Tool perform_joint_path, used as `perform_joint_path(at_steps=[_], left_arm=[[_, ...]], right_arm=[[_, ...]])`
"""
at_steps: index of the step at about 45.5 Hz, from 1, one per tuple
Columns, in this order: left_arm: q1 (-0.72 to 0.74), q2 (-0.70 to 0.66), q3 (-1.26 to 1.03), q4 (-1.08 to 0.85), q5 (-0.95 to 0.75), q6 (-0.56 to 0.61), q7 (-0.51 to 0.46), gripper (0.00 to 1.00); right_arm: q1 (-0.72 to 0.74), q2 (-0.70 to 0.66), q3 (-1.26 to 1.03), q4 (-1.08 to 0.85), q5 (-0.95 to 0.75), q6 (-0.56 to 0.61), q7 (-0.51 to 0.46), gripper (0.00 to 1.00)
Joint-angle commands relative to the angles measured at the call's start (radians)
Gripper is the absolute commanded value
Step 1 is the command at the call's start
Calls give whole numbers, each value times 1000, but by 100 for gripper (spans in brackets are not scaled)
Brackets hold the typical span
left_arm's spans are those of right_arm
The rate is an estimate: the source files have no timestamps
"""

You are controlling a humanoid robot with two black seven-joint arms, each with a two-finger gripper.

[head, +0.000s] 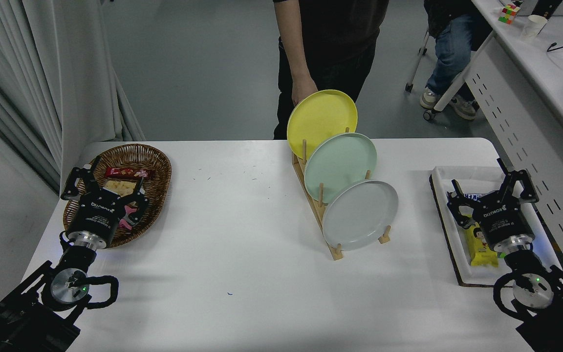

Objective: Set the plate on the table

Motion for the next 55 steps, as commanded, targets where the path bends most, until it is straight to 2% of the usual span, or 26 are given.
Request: perform_joint_path(at_steps=[1, 55], left_arm=[[-1, -1, 0, 0, 0, 0, 0, 98], [-9, -9, -2, 8, -12, 5, -3, 98]], right_arm=[[-3, 8, -6, 0, 5, 0, 0, 100], [18, 14, -27, -7, 5, -5, -2, 100]])
